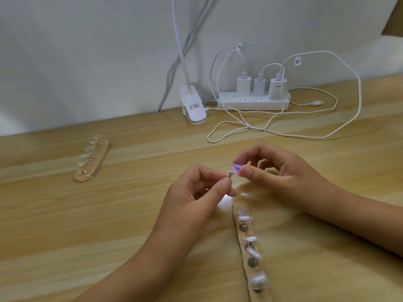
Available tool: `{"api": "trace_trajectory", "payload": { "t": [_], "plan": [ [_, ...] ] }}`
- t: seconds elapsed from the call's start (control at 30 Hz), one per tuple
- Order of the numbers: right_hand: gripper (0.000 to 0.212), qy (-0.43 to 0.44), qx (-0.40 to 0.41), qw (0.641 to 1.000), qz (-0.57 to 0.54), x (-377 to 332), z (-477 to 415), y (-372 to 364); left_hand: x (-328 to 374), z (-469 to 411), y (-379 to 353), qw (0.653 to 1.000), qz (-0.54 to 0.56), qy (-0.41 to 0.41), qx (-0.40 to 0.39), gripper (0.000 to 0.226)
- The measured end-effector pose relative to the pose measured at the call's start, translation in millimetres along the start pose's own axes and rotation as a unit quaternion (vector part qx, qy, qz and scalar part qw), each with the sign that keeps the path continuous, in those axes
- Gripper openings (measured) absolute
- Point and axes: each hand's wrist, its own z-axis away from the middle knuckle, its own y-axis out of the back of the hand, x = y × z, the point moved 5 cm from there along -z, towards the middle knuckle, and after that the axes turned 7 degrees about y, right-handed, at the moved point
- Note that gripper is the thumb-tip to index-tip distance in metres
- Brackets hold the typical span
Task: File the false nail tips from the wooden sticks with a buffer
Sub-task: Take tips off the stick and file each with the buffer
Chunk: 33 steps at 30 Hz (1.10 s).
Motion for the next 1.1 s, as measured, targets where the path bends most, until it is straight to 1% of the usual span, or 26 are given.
{"api": "trace_trajectory", "payload": {
  "t": [0.07,0.2,0.33,0.43,0.5,0.57,0.67,0.8,0.93,1.0,1.1],
  "plan": [
    [0.027,-0.014,0.021,1.000,-0.009,2.4,-1.3,2.8,1.2,0.4,0.9,1.000,0.004,0.000,0.003,0.012],
    [0.033,0.026,0.051,0.998,-0.007,-5.9,0.9,8.5,3.5,0.8,1.1,1.000,0.005,-0.003,-0.003,0.021],
    [0.039,0.061,0.060,0.996,-0.030,-13.5,4.3,9.8,0.2,-1.3,-0.6,1.000,-0.002,0.004,-0.011,0.017],
    [0.037,0.102,0.025,0.994,0.001,-19.8,6.5,3.6,-3.0,-1.8,-1.9,1.000,-0.027,0.007,-0.012,0.010],
    [0.037,0.086,0.003,0.996,0.017,-17.2,5.5,0.1,-2.7,-1.8,-1.5,0.999,-0.036,0.003,-0.011,0.008],
    [0.036,0.080,0.000,0.997,0.019,-17.1,5.1,0.5,-1.6,-1.5,-2.0,0.999,-0.037,0.001,-0.014,0.008],
    [0.037,0.132,-0.012,0.989,0.058,-23.1,6.7,-1.9,-0.6,-1.3,-3.0,0.999,-0.037,0.001,-0.015,0.012],
    [0.036,0.101,0.007,0.993,0.060,-17.8,3.3,0.9,-1.3,-1.1,-0.9,0.999,-0.033,-0.005,-0.003,0.014],
    [0.038,0.134,-0.002,0.987,0.088,-20.2,4.6,-0.6,-0.5,-1.7,0.2,0.998,-0.060,-0.021,0.001,0.004],
    [0.039,0.118,0.010,0.989,0.085,-18.8,3.7,1.6,-0.2,-2.0,1.8,0.996,-0.077,-0.031,0.017,0.008],
    [0.038,0.144,-0.004,0.986,0.088,-22.0,4.6,-1.3,2.3,-1.1,1.9,0.994,-0.095,-0.051,0.023,0.014]
  ]
}}
